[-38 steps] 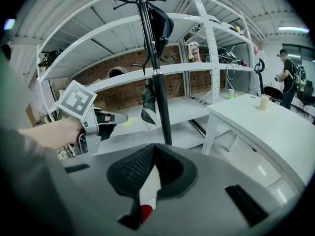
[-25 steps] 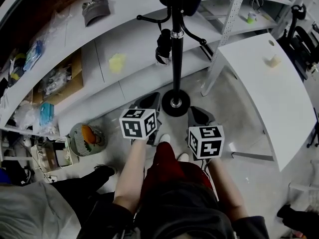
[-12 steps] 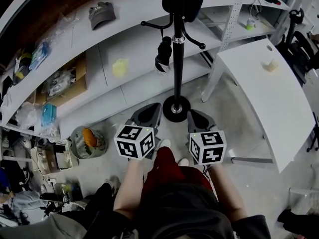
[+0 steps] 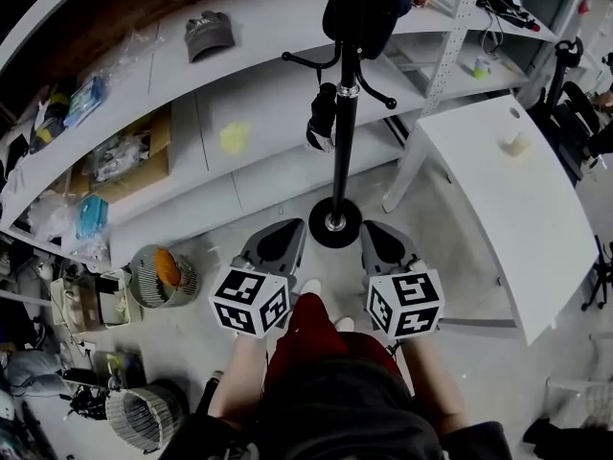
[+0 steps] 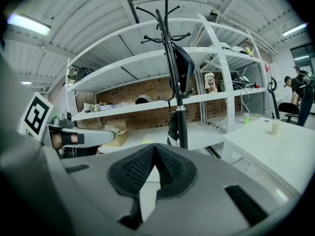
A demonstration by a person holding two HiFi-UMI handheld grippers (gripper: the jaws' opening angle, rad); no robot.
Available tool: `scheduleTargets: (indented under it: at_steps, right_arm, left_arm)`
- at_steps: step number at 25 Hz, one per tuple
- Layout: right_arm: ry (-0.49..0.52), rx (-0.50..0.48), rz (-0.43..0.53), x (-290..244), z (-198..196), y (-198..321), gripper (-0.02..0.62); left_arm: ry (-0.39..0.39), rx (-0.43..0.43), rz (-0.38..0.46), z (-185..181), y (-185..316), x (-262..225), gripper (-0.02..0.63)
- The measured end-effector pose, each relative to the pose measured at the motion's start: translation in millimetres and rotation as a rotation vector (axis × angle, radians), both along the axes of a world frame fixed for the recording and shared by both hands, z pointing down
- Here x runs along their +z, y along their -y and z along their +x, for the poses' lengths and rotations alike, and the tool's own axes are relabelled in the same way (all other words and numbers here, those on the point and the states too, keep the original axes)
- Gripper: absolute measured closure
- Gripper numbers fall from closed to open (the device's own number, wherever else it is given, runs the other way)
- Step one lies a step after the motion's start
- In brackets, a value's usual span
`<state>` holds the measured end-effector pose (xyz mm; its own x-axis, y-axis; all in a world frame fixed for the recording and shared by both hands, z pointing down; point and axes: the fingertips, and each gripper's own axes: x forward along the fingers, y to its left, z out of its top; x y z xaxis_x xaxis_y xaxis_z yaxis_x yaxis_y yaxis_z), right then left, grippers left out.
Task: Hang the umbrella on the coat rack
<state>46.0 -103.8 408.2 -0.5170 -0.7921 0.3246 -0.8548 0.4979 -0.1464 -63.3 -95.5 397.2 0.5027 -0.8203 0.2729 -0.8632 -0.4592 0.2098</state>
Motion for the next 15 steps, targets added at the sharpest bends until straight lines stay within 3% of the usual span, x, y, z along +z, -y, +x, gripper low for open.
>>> scheduleTargets:
  at_steps: [15]
  right_arm:
    - [0.033,-0.041,0.082,-39,4,-12,0.578]
  left_arm:
    - [-0.012,-0.002,0.072,6,-7,-32,0.595]
